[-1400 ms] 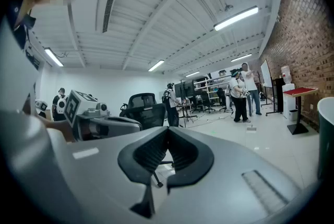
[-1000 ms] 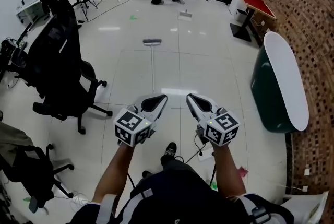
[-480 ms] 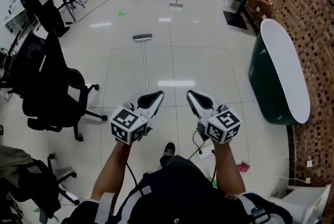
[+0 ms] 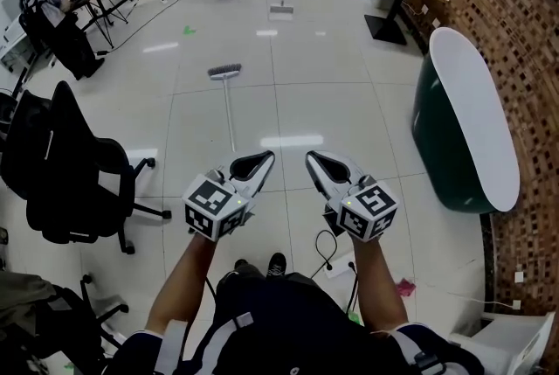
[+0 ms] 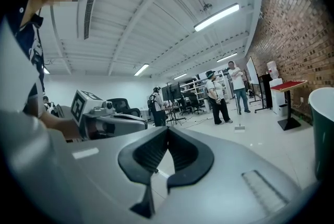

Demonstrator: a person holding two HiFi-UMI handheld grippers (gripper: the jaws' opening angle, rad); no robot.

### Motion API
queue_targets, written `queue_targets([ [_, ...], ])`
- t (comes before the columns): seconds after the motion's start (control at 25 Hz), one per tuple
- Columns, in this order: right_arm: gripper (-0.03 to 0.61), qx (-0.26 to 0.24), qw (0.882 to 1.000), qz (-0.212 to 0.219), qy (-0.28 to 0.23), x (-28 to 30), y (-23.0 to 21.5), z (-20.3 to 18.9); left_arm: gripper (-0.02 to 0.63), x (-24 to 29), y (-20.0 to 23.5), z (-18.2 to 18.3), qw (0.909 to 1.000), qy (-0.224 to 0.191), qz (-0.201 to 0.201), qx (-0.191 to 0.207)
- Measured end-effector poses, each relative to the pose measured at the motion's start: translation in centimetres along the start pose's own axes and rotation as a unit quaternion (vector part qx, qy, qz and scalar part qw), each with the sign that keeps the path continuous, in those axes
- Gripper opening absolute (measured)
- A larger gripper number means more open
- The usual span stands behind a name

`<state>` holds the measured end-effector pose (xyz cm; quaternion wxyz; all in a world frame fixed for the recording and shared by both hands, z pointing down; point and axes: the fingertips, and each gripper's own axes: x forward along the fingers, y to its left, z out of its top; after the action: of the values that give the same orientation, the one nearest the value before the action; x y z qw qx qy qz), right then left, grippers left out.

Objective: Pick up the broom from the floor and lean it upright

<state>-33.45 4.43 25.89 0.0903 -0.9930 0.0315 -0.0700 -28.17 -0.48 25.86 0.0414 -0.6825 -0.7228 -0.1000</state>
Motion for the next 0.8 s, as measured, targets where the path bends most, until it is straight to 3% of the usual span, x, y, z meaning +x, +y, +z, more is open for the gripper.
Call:
queue_targets([
  [0.24, 0.005, 0.001, 1.000, -0.022, -0.014, 0.1, -3.7, 1.3, 0.000, 4.4, 1.1, 0.7, 0.9997, 0.007, -0.021, 0.005],
  [0.44, 0.005, 0.005, 0.998, -0.054, -0.011, 0.9, -9.6, 1.8, 0.000, 10.3, 2.7, 1.0, 0.9988, 0.009, -0.047, 0.012],
  [0.8, 0.005, 0.009, 0.996, -0.084, 0.018, 5.6, -20.7, 4.0, 0.000, 21.3, 10.1, 1.7, 0.9977, 0.011, -0.067, -0.001],
])
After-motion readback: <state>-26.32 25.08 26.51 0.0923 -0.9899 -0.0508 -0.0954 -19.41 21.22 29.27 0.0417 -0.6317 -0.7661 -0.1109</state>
